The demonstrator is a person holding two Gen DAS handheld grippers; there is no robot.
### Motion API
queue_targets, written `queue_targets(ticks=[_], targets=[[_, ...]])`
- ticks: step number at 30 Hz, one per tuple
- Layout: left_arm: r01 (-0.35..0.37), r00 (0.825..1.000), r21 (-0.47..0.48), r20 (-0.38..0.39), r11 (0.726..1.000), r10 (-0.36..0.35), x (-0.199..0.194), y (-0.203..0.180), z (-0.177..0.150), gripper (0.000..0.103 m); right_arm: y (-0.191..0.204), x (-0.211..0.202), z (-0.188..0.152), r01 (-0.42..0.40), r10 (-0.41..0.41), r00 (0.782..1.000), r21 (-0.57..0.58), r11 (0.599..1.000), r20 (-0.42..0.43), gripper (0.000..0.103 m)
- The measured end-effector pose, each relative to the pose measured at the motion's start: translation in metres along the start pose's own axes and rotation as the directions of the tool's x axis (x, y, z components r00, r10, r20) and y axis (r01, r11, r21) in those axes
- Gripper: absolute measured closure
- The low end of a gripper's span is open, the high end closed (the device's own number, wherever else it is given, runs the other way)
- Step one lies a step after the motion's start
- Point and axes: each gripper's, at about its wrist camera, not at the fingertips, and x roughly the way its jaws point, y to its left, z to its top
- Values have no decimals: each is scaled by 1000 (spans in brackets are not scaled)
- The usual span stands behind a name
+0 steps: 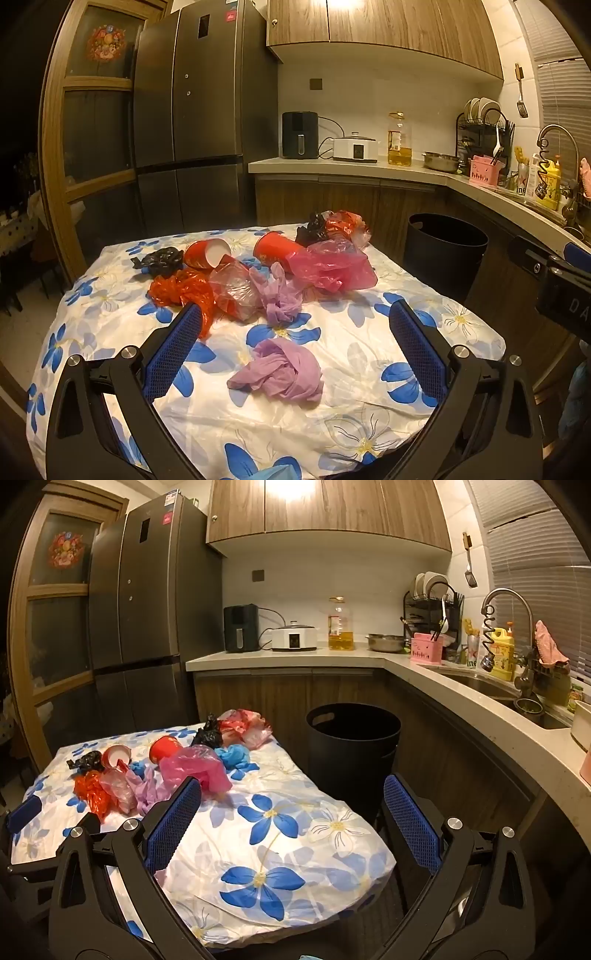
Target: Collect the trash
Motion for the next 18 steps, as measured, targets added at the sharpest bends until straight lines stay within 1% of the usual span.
queue_targets(ticks=[8,9,18], targets=[[-3,1000,4,5,1000,3,-2,-6,0,5,0,0,0,3,-3,1000,-4,1000,2,5],[5,1000,-10,-3,1000,-5,0,1,0,5,0,0,0,3,-3,1000,-4,1000,2,5],[8,1000,-12,-6,1000,-8,1,1,0,5,-2,-1,0,6,-5,1000,-4,1000,4,5]])
